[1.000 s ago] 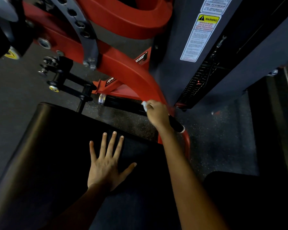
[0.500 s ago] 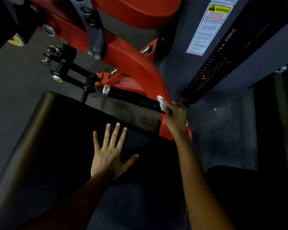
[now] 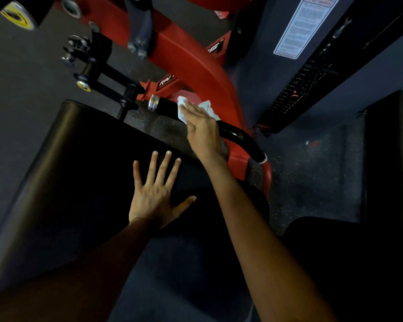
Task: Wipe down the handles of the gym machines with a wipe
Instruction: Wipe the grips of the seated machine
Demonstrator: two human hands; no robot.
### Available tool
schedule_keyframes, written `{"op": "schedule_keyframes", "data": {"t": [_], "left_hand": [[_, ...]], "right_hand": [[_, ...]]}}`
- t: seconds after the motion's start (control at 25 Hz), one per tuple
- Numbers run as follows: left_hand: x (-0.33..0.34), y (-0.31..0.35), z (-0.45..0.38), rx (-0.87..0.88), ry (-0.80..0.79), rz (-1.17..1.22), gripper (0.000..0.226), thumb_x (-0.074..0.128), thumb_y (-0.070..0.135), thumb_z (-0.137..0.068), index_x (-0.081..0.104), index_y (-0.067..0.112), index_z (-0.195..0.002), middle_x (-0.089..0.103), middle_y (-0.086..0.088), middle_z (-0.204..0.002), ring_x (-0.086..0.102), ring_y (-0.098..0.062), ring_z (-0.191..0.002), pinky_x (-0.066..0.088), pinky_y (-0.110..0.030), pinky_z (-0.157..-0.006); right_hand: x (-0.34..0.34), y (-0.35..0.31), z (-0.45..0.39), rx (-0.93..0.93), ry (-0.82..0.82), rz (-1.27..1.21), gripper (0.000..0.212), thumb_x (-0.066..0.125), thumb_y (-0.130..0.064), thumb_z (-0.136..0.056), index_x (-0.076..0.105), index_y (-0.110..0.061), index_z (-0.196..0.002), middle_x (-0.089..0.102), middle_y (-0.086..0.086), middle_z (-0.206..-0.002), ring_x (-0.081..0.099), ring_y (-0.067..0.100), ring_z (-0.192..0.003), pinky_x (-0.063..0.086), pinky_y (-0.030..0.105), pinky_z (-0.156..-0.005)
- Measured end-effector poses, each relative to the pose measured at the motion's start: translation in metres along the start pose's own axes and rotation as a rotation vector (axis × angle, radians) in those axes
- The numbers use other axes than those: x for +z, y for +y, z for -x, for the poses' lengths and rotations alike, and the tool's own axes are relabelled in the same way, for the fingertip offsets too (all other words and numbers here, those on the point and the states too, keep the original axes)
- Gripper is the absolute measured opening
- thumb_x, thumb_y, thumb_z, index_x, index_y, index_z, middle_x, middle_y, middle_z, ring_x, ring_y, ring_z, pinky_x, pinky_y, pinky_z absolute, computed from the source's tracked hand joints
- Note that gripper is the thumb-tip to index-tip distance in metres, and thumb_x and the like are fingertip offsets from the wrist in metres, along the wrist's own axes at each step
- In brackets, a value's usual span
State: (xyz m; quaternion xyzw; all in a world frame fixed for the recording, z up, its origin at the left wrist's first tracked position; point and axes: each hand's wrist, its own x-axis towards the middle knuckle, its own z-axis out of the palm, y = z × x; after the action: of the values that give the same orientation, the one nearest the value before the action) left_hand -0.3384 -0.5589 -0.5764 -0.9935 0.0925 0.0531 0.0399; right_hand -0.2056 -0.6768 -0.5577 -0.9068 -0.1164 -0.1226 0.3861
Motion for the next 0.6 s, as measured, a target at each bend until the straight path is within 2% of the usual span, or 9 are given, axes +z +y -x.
{"op": "schedule_keyframes", "data": {"t": [0.08, 0.16, 0.28, 0.4, 0.44, 0.52, 0.56, 0.6], "left_hand": [[0.001, 0.000, 0.000, -0.003, 0.004, 0.004, 0.093, 0.024, 0.079, -0.079, 0.025, 0.018, -0.150, 0.018, -0.008, -0.158, 0.010, -0.031, -0.146, 0.001, -0.061, -0.112], [0.001, 0.001, 0.000, -0.004, 0.005, 0.010, 0.094, 0.025, 0.078, -0.078, 0.026, 0.017, -0.149, 0.019, -0.008, -0.157, 0.011, -0.031, -0.146, 0.003, -0.062, -0.111], [0.000, 0.001, 0.000, -0.005, -0.001, 0.019, 0.094, 0.025, 0.078, -0.078, 0.028, 0.017, -0.149, 0.021, -0.009, -0.157, 0.013, -0.032, -0.145, 0.007, -0.063, -0.111], [-0.001, 0.001, 0.000, -0.002, 0.001, 0.028, 0.094, 0.025, 0.078, -0.078, 0.029, 0.016, -0.148, 0.021, -0.009, -0.157, 0.014, -0.032, -0.145, 0.005, -0.063, -0.111], [-0.001, 0.001, 0.000, -0.001, 0.002, 0.030, 0.094, 0.026, 0.078, -0.078, 0.029, 0.016, -0.148, 0.021, -0.009, -0.157, 0.014, -0.032, -0.145, 0.005, -0.063, -0.111], [-0.001, 0.001, -0.001, 0.000, 0.002, 0.027, 0.093, 0.026, 0.078, -0.078, 0.028, 0.016, -0.149, 0.020, -0.009, -0.157, 0.013, -0.032, -0.145, 0.003, -0.062, -0.111], [-0.001, 0.001, -0.001, 0.000, 0.000, 0.026, 0.094, 0.026, 0.078, -0.078, 0.027, 0.017, -0.149, 0.019, -0.009, -0.157, 0.012, -0.032, -0.145, 0.002, -0.062, -0.112], [-0.001, 0.000, 0.000, 0.000, -0.004, 0.025, 0.094, 0.026, 0.078, -0.078, 0.026, 0.017, -0.149, 0.018, -0.009, -0.158, 0.010, -0.032, -0.145, 0.002, -0.062, -0.112]], "right_hand": [[-0.013, 0.024, 0.008, -0.036, -0.016, 0.027, 0.035, 0.050, 0.016, -0.075, 0.068, 0.006, -0.104, 0.065, 0.021, -0.112, 0.063, 0.032, -0.106, 0.045, 0.037, -0.097], [-0.032, 0.049, 0.025, 0.035, -0.003, 0.072, 0.034, 0.048, 0.011, -0.078, 0.069, 0.003, -0.104, 0.065, 0.018, -0.113, 0.063, 0.028, -0.107, 0.040, 0.028, -0.099], [-0.064, 0.073, 0.050, 0.336, 0.064, 0.061, 0.029, 0.051, 0.003, -0.088, 0.068, -0.004, -0.110, 0.065, 0.013, -0.116, 0.063, 0.019, -0.104, 0.037, 0.005, -0.087], [-0.078, 0.080, 0.067, 0.523, 0.190, 0.025, 0.023, 0.056, -0.003, -0.090, 0.066, -0.004, -0.111, 0.066, 0.018, -0.110, 0.066, 0.027, -0.095, 0.034, -0.005, -0.071], [-0.076, 0.078, 0.069, 0.533, 0.194, 0.005, 0.024, 0.056, -0.006, -0.091, 0.066, -0.007, -0.113, 0.066, 0.016, -0.111, 0.065, 0.026, -0.097, 0.038, -0.002, -0.074], [-0.065, 0.067, 0.062, 0.534, 0.144, -0.021, 0.025, 0.053, -0.012, -0.094, 0.065, -0.010, -0.115, 0.065, 0.011, -0.116, 0.064, 0.023, -0.102, 0.050, 0.021, -0.089], [-0.057, 0.058, 0.055, 0.514, 0.108, -0.026, 0.025, 0.052, -0.010, -0.094, 0.066, -0.009, -0.115, 0.064, 0.011, -0.118, 0.063, 0.023, -0.105, 0.050, 0.031, -0.093], [-0.048, 0.047, 0.047, 0.436, 0.081, -0.029, 0.025, 0.052, -0.004, -0.092, 0.067, -0.005, -0.112, 0.064, 0.013, -0.119, 0.062, 0.024, -0.108, 0.048, 0.036, -0.097]]}}
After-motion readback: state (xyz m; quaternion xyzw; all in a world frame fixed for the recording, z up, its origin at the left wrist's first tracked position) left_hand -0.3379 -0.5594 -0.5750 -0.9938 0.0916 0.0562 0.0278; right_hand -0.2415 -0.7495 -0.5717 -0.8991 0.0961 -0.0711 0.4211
